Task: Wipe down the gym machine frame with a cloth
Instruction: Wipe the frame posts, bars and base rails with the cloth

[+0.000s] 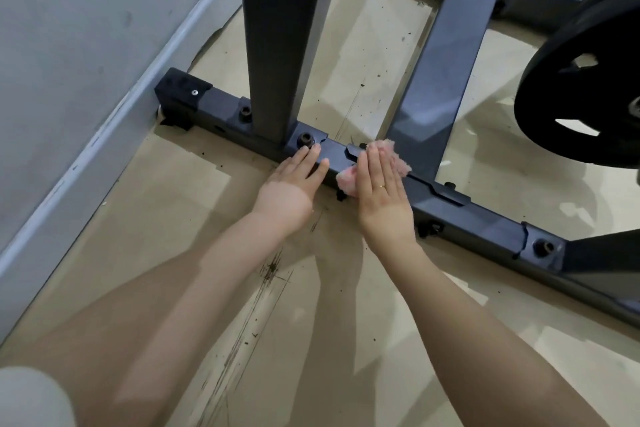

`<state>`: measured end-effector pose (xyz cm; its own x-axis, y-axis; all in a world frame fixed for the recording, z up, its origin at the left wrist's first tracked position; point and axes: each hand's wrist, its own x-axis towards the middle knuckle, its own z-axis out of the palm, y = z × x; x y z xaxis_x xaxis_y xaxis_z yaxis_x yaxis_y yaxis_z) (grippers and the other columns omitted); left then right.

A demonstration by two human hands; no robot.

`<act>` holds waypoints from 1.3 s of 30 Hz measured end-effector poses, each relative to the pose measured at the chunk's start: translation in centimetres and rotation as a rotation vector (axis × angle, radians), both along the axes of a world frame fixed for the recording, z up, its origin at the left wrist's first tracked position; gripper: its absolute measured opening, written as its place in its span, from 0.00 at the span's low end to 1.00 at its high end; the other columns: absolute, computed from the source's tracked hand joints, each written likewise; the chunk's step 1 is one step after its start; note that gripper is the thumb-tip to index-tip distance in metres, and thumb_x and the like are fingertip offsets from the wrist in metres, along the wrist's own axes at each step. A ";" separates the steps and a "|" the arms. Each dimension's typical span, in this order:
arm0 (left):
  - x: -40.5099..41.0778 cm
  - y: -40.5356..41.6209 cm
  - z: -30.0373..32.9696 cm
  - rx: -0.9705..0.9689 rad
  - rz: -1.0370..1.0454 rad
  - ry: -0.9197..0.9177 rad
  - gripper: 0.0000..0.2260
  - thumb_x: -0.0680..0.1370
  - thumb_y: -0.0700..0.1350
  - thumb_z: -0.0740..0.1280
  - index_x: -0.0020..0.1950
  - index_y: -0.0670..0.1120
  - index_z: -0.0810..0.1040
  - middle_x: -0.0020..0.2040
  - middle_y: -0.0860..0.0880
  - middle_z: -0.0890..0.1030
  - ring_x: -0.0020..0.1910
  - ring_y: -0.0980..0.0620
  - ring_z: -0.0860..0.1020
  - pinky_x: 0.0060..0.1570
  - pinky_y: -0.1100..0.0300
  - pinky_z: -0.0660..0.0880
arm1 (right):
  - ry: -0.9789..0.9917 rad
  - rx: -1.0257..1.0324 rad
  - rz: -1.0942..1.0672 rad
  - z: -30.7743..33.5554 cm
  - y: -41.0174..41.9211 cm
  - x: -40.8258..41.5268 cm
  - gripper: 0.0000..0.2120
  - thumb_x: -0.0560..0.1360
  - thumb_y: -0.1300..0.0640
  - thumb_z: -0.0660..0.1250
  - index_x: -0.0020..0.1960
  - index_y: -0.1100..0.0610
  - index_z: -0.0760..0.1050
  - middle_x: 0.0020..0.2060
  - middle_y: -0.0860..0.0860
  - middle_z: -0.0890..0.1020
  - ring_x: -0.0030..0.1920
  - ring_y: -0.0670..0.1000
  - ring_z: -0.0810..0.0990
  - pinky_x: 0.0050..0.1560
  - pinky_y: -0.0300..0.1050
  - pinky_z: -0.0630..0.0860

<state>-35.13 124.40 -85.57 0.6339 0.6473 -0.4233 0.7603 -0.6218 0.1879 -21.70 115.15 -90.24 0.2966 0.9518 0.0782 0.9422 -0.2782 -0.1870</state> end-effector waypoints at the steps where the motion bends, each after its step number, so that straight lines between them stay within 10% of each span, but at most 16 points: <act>1: 0.0 0.0 0.2 -0.008 0.005 0.008 0.36 0.78 0.38 0.61 0.78 0.49 0.42 0.77 0.50 0.35 0.76 0.52 0.38 0.73 0.58 0.41 | -0.048 -0.020 0.029 -0.2 -1.5 0.9 0.28 0.75 0.64 0.47 0.75 0.65 0.58 0.74 0.62 0.61 0.75 0.59 0.59 0.76 0.55 0.54; 7: 0.5 -0.8 1.1 -0.038 0.049 -0.012 0.35 0.77 0.35 0.59 0.78 0.49 0.43 0.77 0.50 0.36 0.76 0.52 0.38 0.74 0.58 0.45 | -0.061 -0.042 -0.222 0.4 -3.5 1.6 0.26 0.74 0.67 0.49 0.72 0.69 0.62 0.72 0.64 0.65 0.73 0.62 0.64 0.76 0.53 0.51; 11: 0.3 -0.3 1.1 -0.031 0.020 0.005 0.35 0.77 0.36 0.61 0.78 0.49 0.44 0.77 0.51 0.36 0.76 0.52 0.39 0.74 0.57 0.47 | -0.030 -0.093 0.049 0.7 -0.8 -0.8 0.31 0.74 0.68 0.49 0.76 0.64 0.48 0.75 0.59 0.48 0.76 0.58 0.50 0.74 0.51 0.40; 16: -0.3 0.1 1.1 -0.044 -0.022 -0.042 0.36 0.77 0.33 0.58 0.78 0.51 0.44 0.77 0.52 0.36 0.76 0.53 0.39 0.73 0.59 0.47 | 0.002 -0.027 -0.171 0.7 -5.6 2.3 0.31 0.70 0.74 0.61 0.73 0.68 0.63 0.72 0.63 0.66 0.73 0.61 0.64 0.74 0.53 0.59; 20: -0.9 0.7 0.2 -0.036 -0.067 -0.079 0.36 0.76 0.33 0.58 0.78 0.48 0.42 0.77 0.51 0.36 0.76 0.54 0.39 0.72 0.61 0.45 | 0.287 0.178 -0.222 4.1 -0.6 0.5 0.15 0.77 0.65 0.64 0.63 0.61 0.71 0.54 0.59 0.79 0.53 0.53 0.80 0.49 0.39 0.71; 22: -1.7 1.5 0.0 -0.012 -0.114 -0.153 0.33 0.76 0.31 0.57 0.78 0.45 0.47 0.78 0.48 0.42 0.77 0.52 0.45 0.72 0.61 0.46 | 0.353 0.209 -0.198 4.9 3.3 -0.2 0.11 0.79 0.61 0.63 0.61 0.56 0.71 0.54 0.54 0.79 0.51 0.41 0.77 0.50 0.30 0.68; 26: -3.6 2.7 -1.5 0.087 -0.220 -0.284 0.29 0.70 0.28 0.59 0.72 0.37 0.65 0.72 0.39 0.65 0.70 0.39 0.67 0.68 0.50 0.61 | 0.155 -0.061 0.034 2.4 8.0 -2.6 0.22 0.78 0.60 0.59 0.72 0.62 0.64 0.67 0.58 0.72 0.68 0.57 0.69 0.71 0.50 0.59; 29: -3.9 2.4 -0.9 0.021 -0.206 -0.206 0.31 0.75 0.31 0.54 0.77 0.43 0.51 0.78 0.47 0.48 0.77 0.50 0.49 0.73 0.60 0.46 | 0.074 -0.094 0.094 2.2 7.7 -1.0 0.21 0.78 0.56 0.57 0.68 0.64 0.69 0.59 0.59 0.78 0.59 0.59 0.76 0.70 0.53 0.61; 35: -3.5 1.8 -0.5 0.038 -0.191 -0.159 0.32 0.77 0.31 0.51 0.77 0.45 0.42 0.77 0.50 0.38 0.76 0.54 0.40 0.73 0.63 0.47 | -0.041 -0.130 0.027 2.0 7.3 -0.9 0.14 0.72 0.56 0.66 0.51 0.65 0.77 0.42 0.59 0.82 0.44 0.60 0.81 0.65 0.57 0.68; 39: -3.3 1.6 -0.2 0.036 -0.182 -0.122 0.32 0.77 0.32 0.51 0.77 0.45 0.40 0.77 0.50 0.37 0.76 0.54 0.39 0.70 0.67 0.48 | 0.026 -0.236 0.133 2.3 8.7 -1.0 0.19 0.79 0.57 0.59 0.67 0.64 0.67 0.55 0.59 0.79 0.56 0.61 0.77 0.67 0.53 0.61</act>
